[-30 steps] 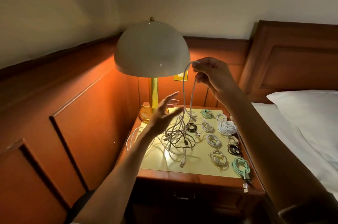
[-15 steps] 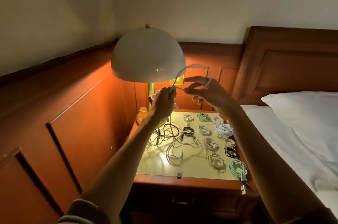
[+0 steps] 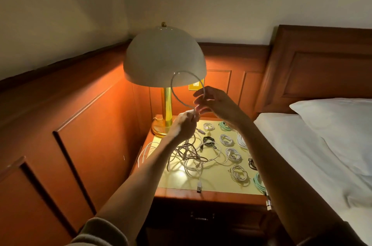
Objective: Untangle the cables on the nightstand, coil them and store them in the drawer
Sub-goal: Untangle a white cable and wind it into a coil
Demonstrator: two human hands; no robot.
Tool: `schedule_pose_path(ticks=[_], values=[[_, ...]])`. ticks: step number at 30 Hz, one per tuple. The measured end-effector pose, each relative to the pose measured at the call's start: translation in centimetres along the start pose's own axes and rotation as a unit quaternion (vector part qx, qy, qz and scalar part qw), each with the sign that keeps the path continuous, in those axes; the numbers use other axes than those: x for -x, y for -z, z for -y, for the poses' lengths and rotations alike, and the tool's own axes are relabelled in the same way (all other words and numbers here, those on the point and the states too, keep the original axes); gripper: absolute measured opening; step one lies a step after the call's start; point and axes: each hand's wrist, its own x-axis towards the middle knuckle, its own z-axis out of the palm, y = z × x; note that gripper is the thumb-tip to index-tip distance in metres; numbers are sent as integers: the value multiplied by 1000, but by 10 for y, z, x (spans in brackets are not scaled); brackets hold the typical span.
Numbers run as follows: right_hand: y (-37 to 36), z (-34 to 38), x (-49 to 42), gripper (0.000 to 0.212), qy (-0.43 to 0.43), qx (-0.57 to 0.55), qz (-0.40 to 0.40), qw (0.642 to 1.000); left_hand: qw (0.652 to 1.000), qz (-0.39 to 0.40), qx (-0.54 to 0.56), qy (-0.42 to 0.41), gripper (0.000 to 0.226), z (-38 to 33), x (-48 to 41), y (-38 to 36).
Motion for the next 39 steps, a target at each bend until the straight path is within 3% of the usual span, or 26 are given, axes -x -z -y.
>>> schedule_pose_path(ticks=[2,3,8,9,12,15,19,24,28,31,34,36,37,39], values=[[-1,-9,1,50,41,191,31,980,999,1,35,11,34,1,-2,-4],[0,-10,0,54,60,252,38,965,999,-1,39,27,36,8,-3,-7],[12,-12,-7,40,127,349,136,918,990,65,65,110,30,37,-9,-13],[13,-14,-8,39,145,383,139,902,988,72,86,107,19,28,-6,-9],[7,-15,-12,18,201,429,117,873,994,57,87,32,25,6,-2,-3],[3,-6,-13,18,196,367,28,909,998,36,51,-27,26,3,9,-2],[21,7,-24,15,129,158,-143,969,998,9,33,-55,24,24,14,-10],[30,21,-33,19,158,64,-203,964,999,3,47,-13,52,50,21,-13],[37,26,-37,20,146,-9,-267,952,999,40,-7,34,38,64,25,-13],[42,32,-36,19,139,-70,-262,952,993,65,-65,78,41,79,31,-17],[39,32,-31,18,140,-52,-228,962,990,64,-98,84,86,81,34,-15],[38,33,-28,17,139,-56,-222,963,993,62,-83,49,103,72,32,-9],[38,35,-27,16,137,-65,-223,963,994,67,-81,29,100,65,31,-7],[37,40,-25,15,133,-74,-219,964,989,91,-114,-8,68,50,29,-6]])
